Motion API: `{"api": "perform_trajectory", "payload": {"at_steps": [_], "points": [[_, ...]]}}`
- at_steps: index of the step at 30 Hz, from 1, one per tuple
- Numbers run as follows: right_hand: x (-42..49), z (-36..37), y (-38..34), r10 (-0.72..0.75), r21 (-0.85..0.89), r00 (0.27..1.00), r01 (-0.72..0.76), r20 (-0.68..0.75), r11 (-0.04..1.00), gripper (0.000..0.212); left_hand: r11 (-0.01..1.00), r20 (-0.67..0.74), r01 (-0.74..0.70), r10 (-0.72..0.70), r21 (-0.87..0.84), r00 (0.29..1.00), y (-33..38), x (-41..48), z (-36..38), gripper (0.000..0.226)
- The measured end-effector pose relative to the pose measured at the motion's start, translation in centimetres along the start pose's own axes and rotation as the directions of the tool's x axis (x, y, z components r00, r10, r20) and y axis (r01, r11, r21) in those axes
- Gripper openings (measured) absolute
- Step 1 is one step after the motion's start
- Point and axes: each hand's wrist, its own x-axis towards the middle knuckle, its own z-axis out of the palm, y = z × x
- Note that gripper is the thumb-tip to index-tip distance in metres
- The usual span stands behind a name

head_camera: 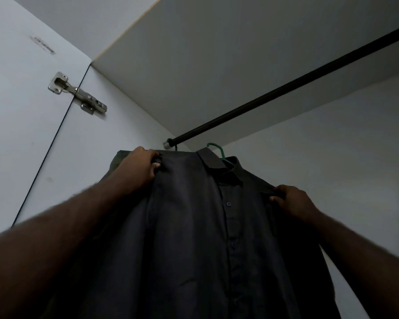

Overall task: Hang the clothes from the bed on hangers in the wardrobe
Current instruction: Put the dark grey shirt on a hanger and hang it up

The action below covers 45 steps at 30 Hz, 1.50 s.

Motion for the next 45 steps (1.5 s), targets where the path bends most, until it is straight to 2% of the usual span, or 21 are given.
{"api": "perform_trajectory", "payload": {"at_steps": [9, 16, 26, 34, 39, 45], "points": [[3.6, 5.9, -0.3, -0.064, 0.07, 0.997, 0.061, 0.034, 0.996, 0.034, 0.995, -0.023, 0.037, -0.035, 0.091, 0.999, -1.7, 1.4, 1.6, 0.035], [5.6, 9.1, -1.3, -0.044, 0.147, 0.998, 0.036, 0.054, 0.988, 0.031, 0.981, -0.006, -0.033, 0.035, 0.189, 0.999, -2.7, 4.3, 1.4, 0.029], [9.7, 11.8, -6.4, -0.066, 0.117, 0.997, 0.061, 0.038, 0.991, 0.034, 0.948, 0.064, -0.111, 0.097, 0.298, 0.993, -5.7, 7.5, -0.3, 0.028], [10.6, 14.3, -8.3, -0.097, 0.21, 0.995, 0.1, -0.022, 0.973, 0.033, 0.942, -0.114, -0.138, 0.18, 0.306, 0.977, -7.1, 6.9, -1.9, 0.028], [9.6, 15.9, -8.6, -0.078, 0.267, 0.996, 0.087, -0.044, 0.96, 0.032, 0.938, -0.143, -0.176, 0.226, 0.298, 0.963, -7.0, 5.4, -2.6, 0.034], [8.6, 16.8, -8.7, -0.079, 0.266, 0.997, 0.075, 0.007, 0.961, 0.033, 0.938, -0.162, -0.197, 0.249, 0.286, 0.955, -6.3, 4.3, -2.6, 0.027]]}}
